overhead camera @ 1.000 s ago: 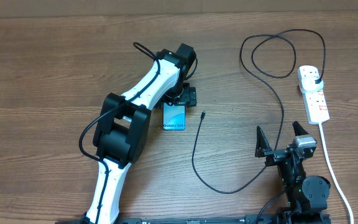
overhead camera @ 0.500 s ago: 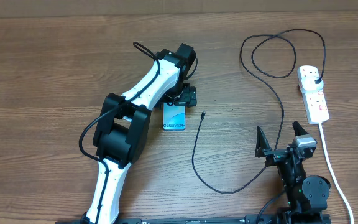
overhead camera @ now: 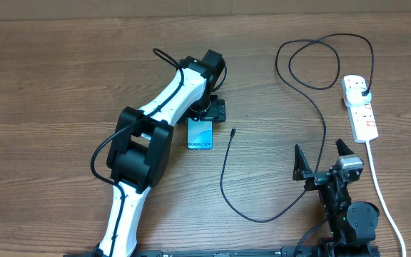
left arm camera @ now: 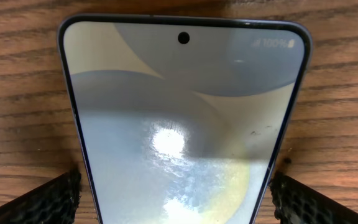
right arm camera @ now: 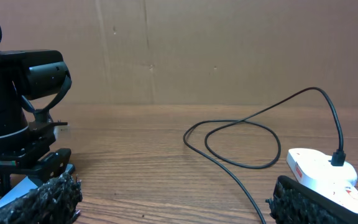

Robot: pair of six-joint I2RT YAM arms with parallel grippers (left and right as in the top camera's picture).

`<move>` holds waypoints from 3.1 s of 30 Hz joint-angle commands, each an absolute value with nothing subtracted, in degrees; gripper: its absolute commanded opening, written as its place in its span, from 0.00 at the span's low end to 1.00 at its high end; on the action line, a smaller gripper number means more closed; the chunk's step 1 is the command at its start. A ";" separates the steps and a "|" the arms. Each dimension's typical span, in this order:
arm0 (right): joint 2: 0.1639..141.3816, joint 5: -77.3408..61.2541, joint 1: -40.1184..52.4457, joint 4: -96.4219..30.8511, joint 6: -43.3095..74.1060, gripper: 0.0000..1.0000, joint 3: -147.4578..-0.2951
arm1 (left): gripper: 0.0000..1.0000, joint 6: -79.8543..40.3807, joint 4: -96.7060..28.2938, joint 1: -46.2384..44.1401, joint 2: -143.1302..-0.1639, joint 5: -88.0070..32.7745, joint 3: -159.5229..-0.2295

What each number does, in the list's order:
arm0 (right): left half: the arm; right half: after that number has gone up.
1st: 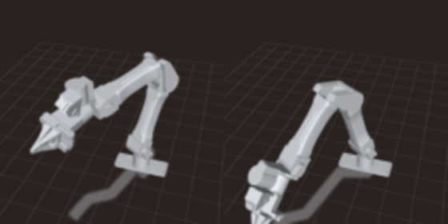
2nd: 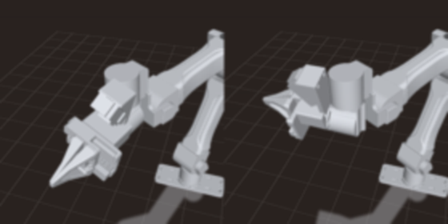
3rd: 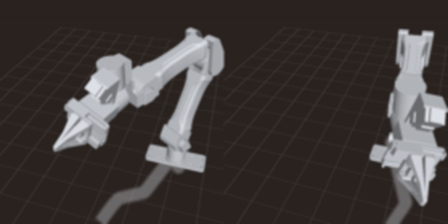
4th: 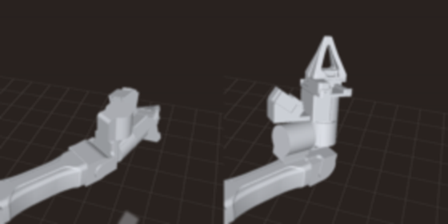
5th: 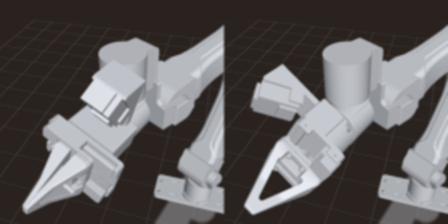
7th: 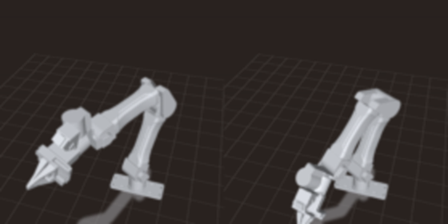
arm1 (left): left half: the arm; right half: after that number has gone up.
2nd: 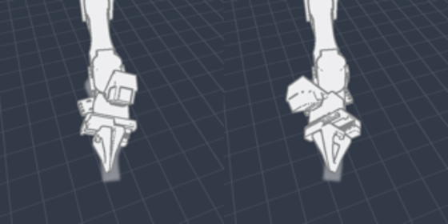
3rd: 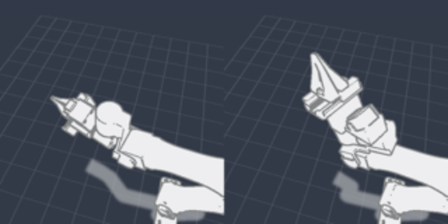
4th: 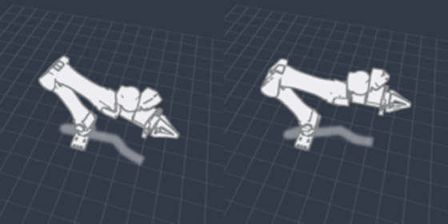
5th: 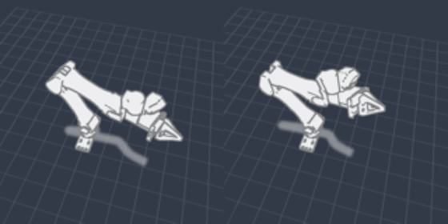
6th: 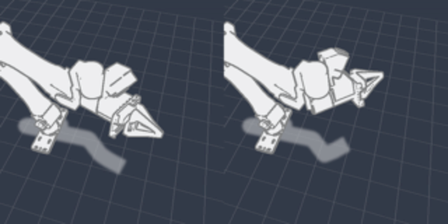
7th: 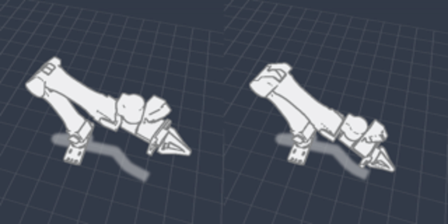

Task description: Plug charger to phone and switch on socket

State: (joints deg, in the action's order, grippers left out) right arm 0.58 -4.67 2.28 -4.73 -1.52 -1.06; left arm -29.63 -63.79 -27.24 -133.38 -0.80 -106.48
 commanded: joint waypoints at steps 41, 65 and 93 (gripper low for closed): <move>0.23 -4.78 2.57 -4.51 -1.78 1.00 -0.47 | 1.00 -28.71 -63.46 -27.03 -134.69 -1.06 -106.10; 0.23 -4.78 2.57 -4.54 -1.78 1.00 -0.47 | 1.00 -28.69 -63.86 -27.03 -134.69 -1.06 -106.10; 0.23 -4.78 2.57 -4.51 -1.78 1.00 -0.47 | 0.99 -28.69 -64.42 -27.03 -134.69 -1.06 -106.10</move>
